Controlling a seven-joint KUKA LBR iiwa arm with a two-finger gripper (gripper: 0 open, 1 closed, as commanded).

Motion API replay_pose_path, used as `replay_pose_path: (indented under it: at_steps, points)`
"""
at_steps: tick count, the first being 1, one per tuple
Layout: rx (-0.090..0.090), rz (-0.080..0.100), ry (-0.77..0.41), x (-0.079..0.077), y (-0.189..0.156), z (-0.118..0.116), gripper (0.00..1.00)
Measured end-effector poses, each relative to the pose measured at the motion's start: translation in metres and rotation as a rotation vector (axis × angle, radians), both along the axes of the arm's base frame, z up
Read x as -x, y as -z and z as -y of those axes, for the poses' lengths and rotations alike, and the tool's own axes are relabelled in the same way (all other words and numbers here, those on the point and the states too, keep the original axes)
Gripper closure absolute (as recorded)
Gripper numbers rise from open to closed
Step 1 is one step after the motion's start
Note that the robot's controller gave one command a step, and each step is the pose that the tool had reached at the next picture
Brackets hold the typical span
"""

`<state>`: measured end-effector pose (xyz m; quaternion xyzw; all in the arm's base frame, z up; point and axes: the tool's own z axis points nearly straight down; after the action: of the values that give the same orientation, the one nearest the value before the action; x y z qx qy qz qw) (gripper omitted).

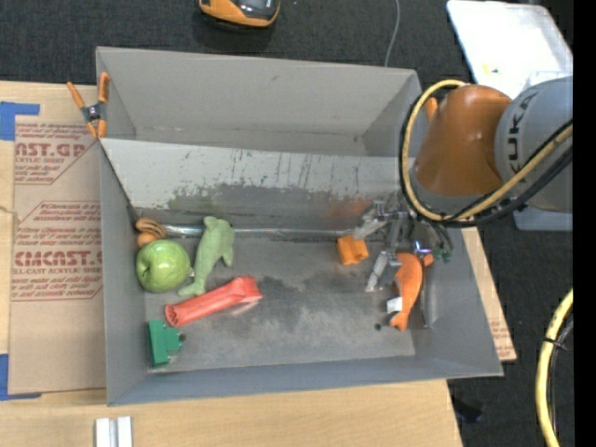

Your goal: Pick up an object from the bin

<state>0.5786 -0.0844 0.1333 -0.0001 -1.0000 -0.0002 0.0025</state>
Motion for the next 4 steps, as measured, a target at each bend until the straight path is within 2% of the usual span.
replay_pose_path:
  at_steps: [1,2,3,4]
  points:
    - [0.001,0.007,-0.001,-0.002,-0.005,0.000,0.00]
    - [0.001,0.018,0.159,-0.001,0.023,0.007,0.00]
    - [0.001,0.008,0.376,0.022,0.048,0.046,0.00]
    - [-0.003,0.016,0.474,0.032,0.058,0.048,0.00]
